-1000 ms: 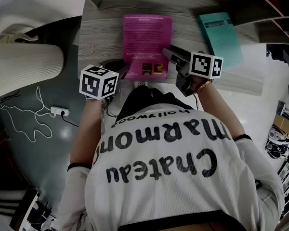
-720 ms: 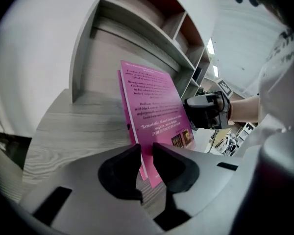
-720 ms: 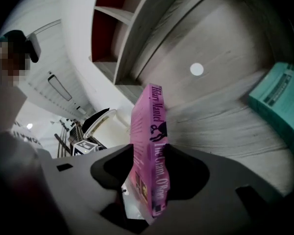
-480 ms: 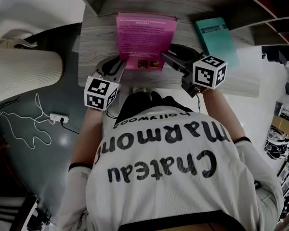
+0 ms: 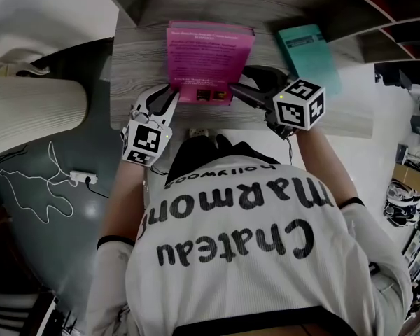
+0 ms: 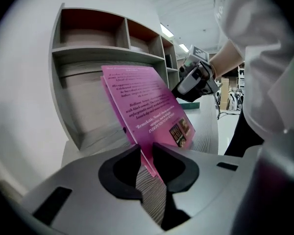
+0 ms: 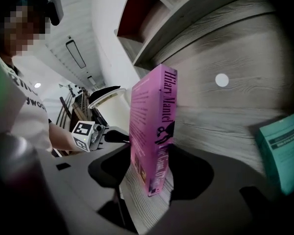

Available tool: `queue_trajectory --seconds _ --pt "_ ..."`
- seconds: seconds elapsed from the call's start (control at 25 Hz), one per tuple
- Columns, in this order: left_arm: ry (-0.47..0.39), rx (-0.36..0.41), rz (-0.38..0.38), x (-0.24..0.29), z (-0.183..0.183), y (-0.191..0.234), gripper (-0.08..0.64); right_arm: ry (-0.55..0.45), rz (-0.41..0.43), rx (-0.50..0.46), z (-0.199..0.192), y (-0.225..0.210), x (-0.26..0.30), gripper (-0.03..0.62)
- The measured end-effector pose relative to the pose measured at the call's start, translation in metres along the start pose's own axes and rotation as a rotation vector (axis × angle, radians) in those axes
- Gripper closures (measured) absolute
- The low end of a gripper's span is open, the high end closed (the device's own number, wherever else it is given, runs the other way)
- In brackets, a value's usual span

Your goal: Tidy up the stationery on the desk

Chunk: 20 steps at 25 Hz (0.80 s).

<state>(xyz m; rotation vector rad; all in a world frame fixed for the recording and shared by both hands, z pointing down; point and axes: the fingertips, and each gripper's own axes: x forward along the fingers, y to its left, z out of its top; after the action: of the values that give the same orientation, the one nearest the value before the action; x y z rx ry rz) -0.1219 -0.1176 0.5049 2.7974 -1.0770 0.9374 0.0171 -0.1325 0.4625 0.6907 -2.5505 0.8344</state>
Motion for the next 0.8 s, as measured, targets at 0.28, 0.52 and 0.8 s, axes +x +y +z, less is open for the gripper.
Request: queue_trajectory --seconds 0.28,0.52,0.8 --pt "-0.009 0.102 0.006 -0.002 0.005 -0.003 0.474 0.020 0.007 -0.017 0.006 -0.003 0.005 0.309" --pt "-0.004 0.220 -0.001 -0.001 0.005 -0.009 0.489 0.061 0.017 -0.013 0.002 -0.005 0.016 0.266" --pt "-0.004 0.207 -0.018 0.001 0.005 -0.009 0.502 0.081 0.063 -0.025 0.001 0.005 0.023 0.356"
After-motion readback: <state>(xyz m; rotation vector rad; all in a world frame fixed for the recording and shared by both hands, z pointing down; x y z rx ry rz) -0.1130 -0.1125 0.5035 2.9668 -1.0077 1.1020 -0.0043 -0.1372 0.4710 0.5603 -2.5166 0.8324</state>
